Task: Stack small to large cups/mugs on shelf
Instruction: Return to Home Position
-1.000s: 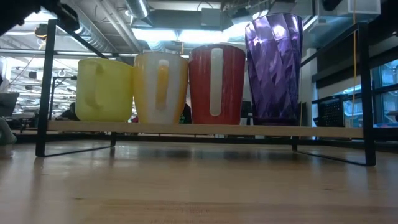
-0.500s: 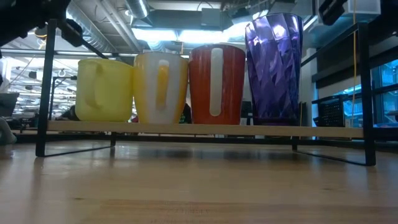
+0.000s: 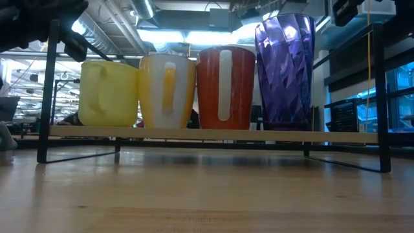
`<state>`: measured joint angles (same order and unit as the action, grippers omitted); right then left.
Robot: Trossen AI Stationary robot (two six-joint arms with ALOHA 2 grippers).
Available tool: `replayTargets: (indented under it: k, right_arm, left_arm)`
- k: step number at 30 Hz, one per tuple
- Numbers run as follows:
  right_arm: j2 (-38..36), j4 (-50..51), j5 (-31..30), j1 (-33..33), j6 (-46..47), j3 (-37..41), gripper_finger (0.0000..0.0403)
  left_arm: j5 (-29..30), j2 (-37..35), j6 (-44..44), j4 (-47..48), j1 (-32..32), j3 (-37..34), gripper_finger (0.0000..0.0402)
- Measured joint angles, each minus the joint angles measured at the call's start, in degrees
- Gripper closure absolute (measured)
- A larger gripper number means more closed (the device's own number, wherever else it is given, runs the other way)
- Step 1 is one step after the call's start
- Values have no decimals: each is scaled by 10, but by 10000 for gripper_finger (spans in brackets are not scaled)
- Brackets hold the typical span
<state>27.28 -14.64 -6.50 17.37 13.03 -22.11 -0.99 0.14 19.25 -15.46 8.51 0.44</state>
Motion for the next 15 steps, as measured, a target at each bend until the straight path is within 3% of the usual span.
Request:
replayTargets:
  k: [5, 15]
  right_arm:
    - [-41, 51, 5, 0, 37, 9, 302]
    - [-187, -29, 11, 0, 32, 122, 302]
  left_arm:
    - [0, 0, -1, -9, 0, 0, 372]
    - [0, 0, -1, -5, 0, 0, 372]
